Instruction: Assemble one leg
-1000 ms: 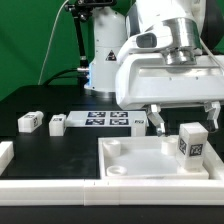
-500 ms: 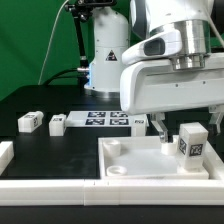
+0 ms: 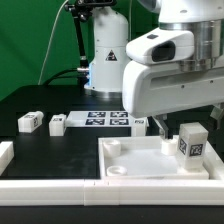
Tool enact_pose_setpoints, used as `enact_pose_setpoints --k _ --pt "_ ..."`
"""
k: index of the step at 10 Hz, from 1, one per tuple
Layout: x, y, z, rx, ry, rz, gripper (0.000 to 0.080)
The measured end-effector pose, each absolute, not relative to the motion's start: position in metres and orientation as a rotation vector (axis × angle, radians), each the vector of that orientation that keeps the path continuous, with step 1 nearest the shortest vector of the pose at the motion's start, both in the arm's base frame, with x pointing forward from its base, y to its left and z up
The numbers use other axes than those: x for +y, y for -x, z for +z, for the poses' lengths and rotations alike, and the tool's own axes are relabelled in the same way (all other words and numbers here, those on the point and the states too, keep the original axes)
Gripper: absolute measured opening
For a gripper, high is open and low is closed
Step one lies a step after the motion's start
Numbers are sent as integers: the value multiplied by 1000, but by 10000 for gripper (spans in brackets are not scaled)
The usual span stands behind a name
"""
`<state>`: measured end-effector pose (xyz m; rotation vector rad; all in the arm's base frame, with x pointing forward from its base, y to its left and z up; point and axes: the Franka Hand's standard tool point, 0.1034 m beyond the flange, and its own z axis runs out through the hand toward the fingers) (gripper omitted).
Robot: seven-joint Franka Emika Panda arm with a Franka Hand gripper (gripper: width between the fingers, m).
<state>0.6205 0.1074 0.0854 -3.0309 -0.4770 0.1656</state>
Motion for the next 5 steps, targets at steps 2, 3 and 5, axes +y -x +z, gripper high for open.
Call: enact_pose_setpoints --k 2,3,5 --pt "108 -628 83 -477 3031 156 649" --pt "108 -628 83 -483 3030 152 649" --pt "108 -628 83 -488 3029 151 523"
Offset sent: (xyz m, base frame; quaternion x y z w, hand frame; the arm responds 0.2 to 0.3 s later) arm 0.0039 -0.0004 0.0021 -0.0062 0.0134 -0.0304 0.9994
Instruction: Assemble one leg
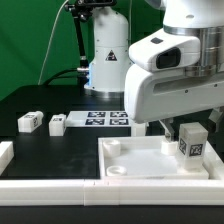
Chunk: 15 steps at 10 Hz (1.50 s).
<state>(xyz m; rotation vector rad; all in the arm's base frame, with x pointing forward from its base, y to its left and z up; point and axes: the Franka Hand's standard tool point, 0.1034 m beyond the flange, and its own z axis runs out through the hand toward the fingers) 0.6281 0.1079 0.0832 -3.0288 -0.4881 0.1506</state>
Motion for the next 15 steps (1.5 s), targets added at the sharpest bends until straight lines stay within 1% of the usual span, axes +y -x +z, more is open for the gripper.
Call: enact_pose_setpoints --k 1,2,6,7,8,9,10,11,15 --pt "108 -628 83 -488 3029 151 384" --pt "108 -628 83 -488 3029 151 291" --pt "108 -628 83 -407 3041 154 291" --pt "109 -628 82 -297 3051 153 291" --pt "109 -628 82 -14 3061 133 291" --pt "111 -627 82 173 3062 123 291" --pt "112 -627 82 262 3058 118 291" --pt "114 -628 82 460 3028 116 291" --pt "120 -629 82 1012 2898 120 293"
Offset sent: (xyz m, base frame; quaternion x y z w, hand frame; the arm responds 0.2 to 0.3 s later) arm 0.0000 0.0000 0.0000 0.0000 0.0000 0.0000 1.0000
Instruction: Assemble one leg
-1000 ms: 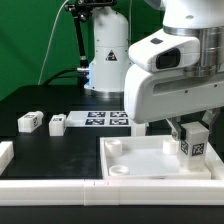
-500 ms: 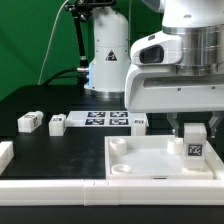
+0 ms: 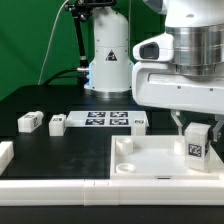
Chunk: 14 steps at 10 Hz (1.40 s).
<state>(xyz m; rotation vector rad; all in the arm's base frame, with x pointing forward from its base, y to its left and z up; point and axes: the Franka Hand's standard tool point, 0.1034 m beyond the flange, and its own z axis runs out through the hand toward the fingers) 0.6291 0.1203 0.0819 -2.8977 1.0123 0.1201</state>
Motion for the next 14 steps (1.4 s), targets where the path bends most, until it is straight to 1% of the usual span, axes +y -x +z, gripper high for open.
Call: enact_pose_setpoints --k 1,3,4,5,6,7,11,14 --pt "121 -629 82 1108 2866 126 293" --pt "121 -629 82 1052 2885 121 293" --pt "122 -629 82 1008 2900 121 452" --pt "124 -628 82 997 2904 124 576" --pt "125 -628 82 843 2950 117 576" --pt "126 -628 82 705 2985 110 634" --pt "118 -630 79 -24 3053 80 649" --pt "118 -630 79 -473 3013 59 649"
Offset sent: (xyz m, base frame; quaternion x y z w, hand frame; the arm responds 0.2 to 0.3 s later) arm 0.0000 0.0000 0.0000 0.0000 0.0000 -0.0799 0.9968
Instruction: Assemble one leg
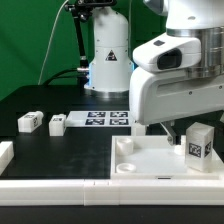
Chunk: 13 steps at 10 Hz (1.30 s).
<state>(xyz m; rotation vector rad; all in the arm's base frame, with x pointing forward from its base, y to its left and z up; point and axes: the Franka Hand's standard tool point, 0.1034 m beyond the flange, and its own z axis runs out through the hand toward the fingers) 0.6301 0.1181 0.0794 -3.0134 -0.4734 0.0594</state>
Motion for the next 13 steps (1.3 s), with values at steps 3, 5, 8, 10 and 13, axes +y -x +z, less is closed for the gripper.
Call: enact_pose_setpoints --k 3,5,8,10,13 --pt "118 -630 79 -593 2992 53 526" --pt "116 -630 79 -591 2994 53 389" --pt "116 -630 79 -521 3007 57 291" --pt "117 -630 79 -237 3042 69 291" --pt "119 -631 78 260 3045 68 291"
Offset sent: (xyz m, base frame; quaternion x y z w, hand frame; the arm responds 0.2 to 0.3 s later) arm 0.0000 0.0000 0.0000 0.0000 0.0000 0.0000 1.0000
